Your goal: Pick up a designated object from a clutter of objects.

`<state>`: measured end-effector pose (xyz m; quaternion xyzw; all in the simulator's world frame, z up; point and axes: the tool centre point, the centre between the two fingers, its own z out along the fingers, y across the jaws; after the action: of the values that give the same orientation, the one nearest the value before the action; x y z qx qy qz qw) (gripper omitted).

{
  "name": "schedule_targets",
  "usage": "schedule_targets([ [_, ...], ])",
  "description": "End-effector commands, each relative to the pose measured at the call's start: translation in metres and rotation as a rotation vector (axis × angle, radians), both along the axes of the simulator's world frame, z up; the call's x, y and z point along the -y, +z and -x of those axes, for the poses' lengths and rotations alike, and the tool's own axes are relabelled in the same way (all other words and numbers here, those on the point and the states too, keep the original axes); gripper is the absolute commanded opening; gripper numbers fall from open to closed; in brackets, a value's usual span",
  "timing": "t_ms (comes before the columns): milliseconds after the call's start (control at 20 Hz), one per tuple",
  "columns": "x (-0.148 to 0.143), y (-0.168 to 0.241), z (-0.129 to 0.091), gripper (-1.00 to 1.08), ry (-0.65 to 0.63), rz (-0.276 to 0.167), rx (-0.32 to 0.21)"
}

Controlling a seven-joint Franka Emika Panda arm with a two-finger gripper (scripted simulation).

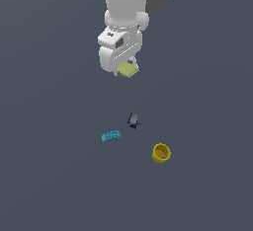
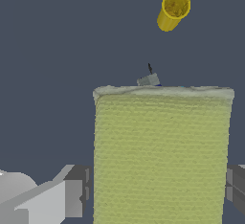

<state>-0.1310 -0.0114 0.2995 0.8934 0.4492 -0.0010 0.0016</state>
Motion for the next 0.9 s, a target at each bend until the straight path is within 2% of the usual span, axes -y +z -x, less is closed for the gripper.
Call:
schedule_targets([
  [0, -0.008, 0.023, 0.0, -1.0, 0.0, -0.001, 0.0],
  [450, -0.031, 0.083, -0.002, -1.0, 0.001, -0.002, 0.0],
  [850, -0.04, 0.106, -0.005, -1.0, 0.001, -0.004, 0.0],
])
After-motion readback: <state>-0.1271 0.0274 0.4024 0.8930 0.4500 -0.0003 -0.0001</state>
